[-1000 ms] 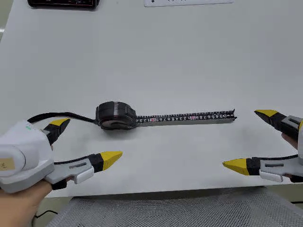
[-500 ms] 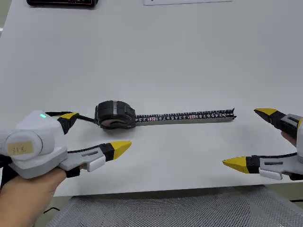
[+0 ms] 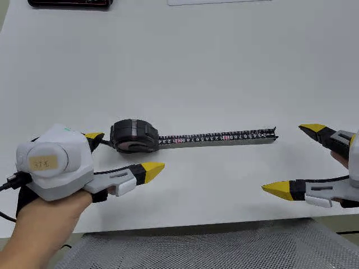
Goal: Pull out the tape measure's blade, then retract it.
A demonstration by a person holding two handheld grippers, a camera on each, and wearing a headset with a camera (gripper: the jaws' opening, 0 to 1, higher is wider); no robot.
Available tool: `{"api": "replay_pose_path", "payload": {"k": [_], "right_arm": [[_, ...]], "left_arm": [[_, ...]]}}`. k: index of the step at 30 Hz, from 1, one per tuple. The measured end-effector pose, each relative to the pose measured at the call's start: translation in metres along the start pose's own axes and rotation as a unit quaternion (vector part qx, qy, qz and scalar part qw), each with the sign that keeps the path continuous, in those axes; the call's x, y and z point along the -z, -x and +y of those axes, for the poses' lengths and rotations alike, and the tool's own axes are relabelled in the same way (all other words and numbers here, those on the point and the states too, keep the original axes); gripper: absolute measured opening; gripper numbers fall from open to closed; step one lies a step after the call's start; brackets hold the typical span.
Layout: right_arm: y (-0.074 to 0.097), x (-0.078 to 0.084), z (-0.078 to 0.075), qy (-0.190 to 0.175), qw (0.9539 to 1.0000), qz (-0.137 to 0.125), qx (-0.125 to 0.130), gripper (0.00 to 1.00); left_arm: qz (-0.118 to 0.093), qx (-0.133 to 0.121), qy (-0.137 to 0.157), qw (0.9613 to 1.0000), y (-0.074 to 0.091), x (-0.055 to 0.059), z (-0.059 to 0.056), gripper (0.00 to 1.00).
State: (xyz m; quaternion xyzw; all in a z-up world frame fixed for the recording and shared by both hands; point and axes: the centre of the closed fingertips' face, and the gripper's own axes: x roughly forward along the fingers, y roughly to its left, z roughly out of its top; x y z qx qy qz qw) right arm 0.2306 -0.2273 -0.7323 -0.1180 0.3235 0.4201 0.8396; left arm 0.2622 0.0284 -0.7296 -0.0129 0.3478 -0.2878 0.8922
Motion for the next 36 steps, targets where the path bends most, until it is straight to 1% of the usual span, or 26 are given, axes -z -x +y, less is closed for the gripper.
{"api": "replay_pose_path", "payload": {"k": [2, 4, 11, 13, 17, 21, 23, 25, 28, 32, 36], "right_arm": [[0.000, 0.000, 0.000, -0.001, 1.0000, 0.000, 0.000, 0.92], [0.000, -0.001, 0.000, 0.000, 1.0000, -0.001, 0.000, 0.90], [-0.002, 0.000, 0.001, 0.000, 1.0000, -0.002, -0.002, 0.90], [-0.002, -0.001, 0.000, 0.000, 1.0000, -0.003, -0.001, 0.90], [-0.001, 0.001, -0.003, 0.004, 1.0000, 0.000, 0.003, 0.87], [-0.001, 0.001, -0.009, 0.013, 0.9999, 0.003, 0.009, 0.80], [-0.002, 0.001, -0.011, 0.017, 0.9998, 0.004, 0.006, 0.77], [-0.002, 0.002, -0.014, 0.021, 0.9997, 0.008, 0.007, 0.76], [-0.004, 0.002, -0.018, 0.033, 0.9993, 0.014, 0.003, 0.73], [-0.006, 0.002, -0.023, 0.046, 0.9987, 0.021, -0.002, 0.69], [-0.007, 0.001, -0.029, 0.056, 0.9980, 0.027, -0.009, 0.65]], "left_arm": [[-0.002, -0.001, 0.003, 1.0000, -0.002, -0.002, -0.001, 0.87], [-0.002, 0.000, -0.003, 1.0000, -0.003, -0.003, -0.004, 0.86], [-0.004, -0.001, -0.002, 1.0000, -0.007, -0.005, -0.008, 0.85], [-0.004, -0.005, -0.004, 1.0000, -0.006, -0.005, -0.006, 0.84], [-0.007, -0.009, 0.003, 0.9999, -0.006, -0.005, -0.005, 0.83], [-0.008, -0.020, 0.007, 0.9997, -0.007, -0.005, -0.005, 0.83], [-0.009, -0.027, 0.009, 0.9996, -0.008, -0.006, -0.004, 0.82], [-0.012, -0.037, 0.014, 0.9992, -0.008, -0.006, -0.002, 0.80], [-0.011, -0.047, 0.014, 0.9988, -0.010, -0.006, -0.001, 0.79], [-0.012, -0.057, 0.026, 0.9979, -0.012, -0.007, 0.001, 0.78], [-0.021, -0.072, 0.043, 0.9963, -0.016, -0.009, 0.004, 0.78]]}}
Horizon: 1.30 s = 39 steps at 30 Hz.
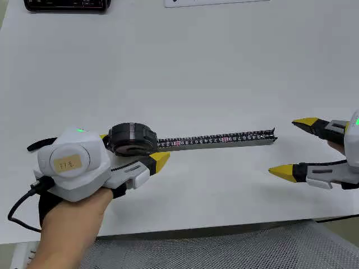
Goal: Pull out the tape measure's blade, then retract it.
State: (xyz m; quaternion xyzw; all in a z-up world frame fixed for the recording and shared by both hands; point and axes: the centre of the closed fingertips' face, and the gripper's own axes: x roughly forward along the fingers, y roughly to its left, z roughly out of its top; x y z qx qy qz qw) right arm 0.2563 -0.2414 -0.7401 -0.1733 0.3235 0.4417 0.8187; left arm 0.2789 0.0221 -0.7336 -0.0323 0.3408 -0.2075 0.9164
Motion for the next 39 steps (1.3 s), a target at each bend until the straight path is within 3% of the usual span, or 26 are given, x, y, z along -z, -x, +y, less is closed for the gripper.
{"api": "replay_pose_path", "payload": {"k": [7, 22, 39], "right_arm": [[-0.004, -0.003, -0.009, 0.011, 0.9999, 0.005, -0.005, 0.61], [-0.009, -0.004, -0.022, 0.036, 0.9991, 0.014, -0.020, 0.49], [-0.017, -0.001, -0.024, 0.061, 0.9968, 0.029, -0.044, 0.42]], "left_arm": [[-0.004, -0.026, 0.015, 0.9995, -0.006, 0.001, 0.007, 0.74], [-0.020, -0.053, 0.056, 0.9968, -0.011, -0.002, 0.011, 0.71], [-0.024, -0.082, 0.086, 0.9926, -0.013, 0.000, 0.016, 0.65]]}}
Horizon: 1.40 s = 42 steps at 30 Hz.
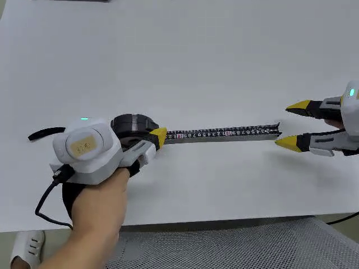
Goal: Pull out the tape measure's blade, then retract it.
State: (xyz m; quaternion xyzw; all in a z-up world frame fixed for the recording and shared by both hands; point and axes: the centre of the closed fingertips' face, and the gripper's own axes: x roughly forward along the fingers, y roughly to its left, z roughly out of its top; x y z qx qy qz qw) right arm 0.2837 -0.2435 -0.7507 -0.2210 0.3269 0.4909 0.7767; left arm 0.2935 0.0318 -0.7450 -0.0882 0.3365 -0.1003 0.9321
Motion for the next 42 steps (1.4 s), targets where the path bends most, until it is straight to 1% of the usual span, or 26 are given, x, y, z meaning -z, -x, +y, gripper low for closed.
{"api": "replay_pose_path", "payload": {"k": [3, 8, 13, 18, 21, 23, 29, 30, 31, 33, 36, 38, 42], "right_arm": [[0.000, 0.001, 0.001, 0.002, 1.0000, 0.002, -0.002, 0.41], [-0.001, 0.002, 0.002, 0.007, 0.9999, 0.006, -0.006, 0.40], [-0.002, 0.004, 0.004, 0.015, 0.9997, 0.013, -0.014, 0.37], [-0.003, 0.006, 0.003, 0.024, 0.9992, 0.020, -0.023, 0.35], [-0.005, 0.009, 0.002, 0.038, 0.9981, 0.035, -0.034, 0.33], [-0.007, 0.009, 0.003, 0.043, 0.9972, 0.042, -0.044, 0.31], [-0.012, 0.010, 0.001, 0.063, 0.9944, 0.058, -0.063, 0.25], [-0.013, 0.011, 0.002, 0.063, 0.9940, 0.059, -0.067, 0.24], [-0.014, 0.009, 0.005, 0.062, 0.9934, 0.057, -0.077, 0.23], [-0.016, 0.008, 0.007, 0.068, 0.9924, 0.056, -0.085, 0.20], [-0.018, 0.010, 0.006, 0.077, 0.9910, 0.063, -0.089, 0.18], [-0.018, 0.011, 0.006, 0.088, 0.9898, 0.064, -0.092, 0.17], [-0.019, 0.011, 0.007, 0.094, 0.9886, 0.065, -0.098, 0.14]], "left_arm": [[-0.001, -0.008, -0.006, 0.9999, -0.001, 0.001, 0.000, 0.64], [-0.003, -0.014, -0.003, 0.9999, -0.001, 0.001, 0.004, 0.61], [-0.004, -0.014, 0.005, 0.9999, -0.003, 0.001, 0.005, 0.61], [-0.002, -0.011, 0.005, 0.9999, -0.003, 0.002, 0.005, 0.61], [-0.002, -0.010, 0.006, 0.9999, -0.003, 0.002, 0.006, 0.61], [-0.001, -0.008, 0.007, 0.9999, -0.003, 0.002, 0.006, 0.61], [-0.001, -0.007, 0.009, 0.9999, -0.003, 0.002, 0.006, 0.61], [-0.001, -0.006, 0.009, 0.9999, -0.003, 0.002, 0.006, 0.61], [-0.001, -0.006, 0.009, 0.9999, -0.003, 0.002, 0.006, 0.61], [-0.001, -0.005, 0.010, 0.9999, -0.003, 0.003, 0.006, 0.61], [-0.001, -0.005, 0.010, 0.9999, -0.003, 0.003, 0.006, 0.61], [0.000, -0.004, 0.010, 0.9999, -0.003, 0.003, 0.006, 0.61], [0.002, -0.003, 0.010, 0.9999, -0.003, 0.003, 0.006, 0.61]]}}
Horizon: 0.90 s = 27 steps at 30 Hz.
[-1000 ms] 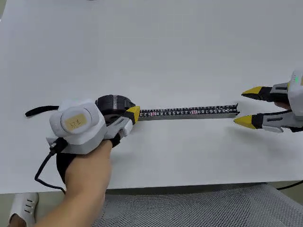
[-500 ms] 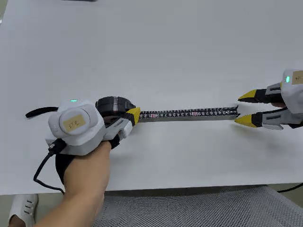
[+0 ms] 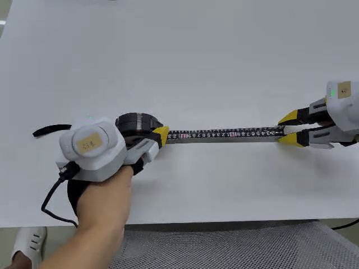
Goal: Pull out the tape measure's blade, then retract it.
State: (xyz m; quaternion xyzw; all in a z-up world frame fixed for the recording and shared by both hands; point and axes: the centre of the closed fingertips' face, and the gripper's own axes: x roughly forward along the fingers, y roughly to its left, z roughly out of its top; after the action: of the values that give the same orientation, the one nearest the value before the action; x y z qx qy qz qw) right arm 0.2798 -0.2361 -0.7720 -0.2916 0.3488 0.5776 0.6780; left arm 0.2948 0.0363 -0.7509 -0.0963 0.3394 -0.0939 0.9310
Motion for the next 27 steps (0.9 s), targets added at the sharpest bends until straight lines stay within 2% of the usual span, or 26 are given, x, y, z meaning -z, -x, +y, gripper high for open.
{"api": "replay_pose_path", "payload": {"k": [11, 15, 17, 27], "right_arm": [[-0.0020, -0.0003, 0.0007, 0.023, 0.9995, 0.007, -0.018, 0.12], [-0.0019, 0.0000, 0.0007, 0.021, 0.9996, 0.009, -0.017, 0.11], [-0.0018, 0.0000, 0.0005, 0.020, 0.9996, 0.010, -0.015, 0.11], [-0.0021, 0.0009, 0.0008, 0.014, 0.9998, 0.009, -0.013, 0.11]], "left_arm": [[0.001, 0.000, 0.002, 1.0000, 0.0003, -0.0004, -0.0013, 0.61], [-0.001, 0.000, 0.008, 1.0000, 0.0001, -0.0005, -0.0016, 0.61], [0.002, 0.001, 0.025, 0.9997, -0.0005, 0.0011, -0.0013, 0.61], [0.006, 0.000, 0.020, 0.9998, -0.0002, 0.0022, -0.0017, 0.61]]}}
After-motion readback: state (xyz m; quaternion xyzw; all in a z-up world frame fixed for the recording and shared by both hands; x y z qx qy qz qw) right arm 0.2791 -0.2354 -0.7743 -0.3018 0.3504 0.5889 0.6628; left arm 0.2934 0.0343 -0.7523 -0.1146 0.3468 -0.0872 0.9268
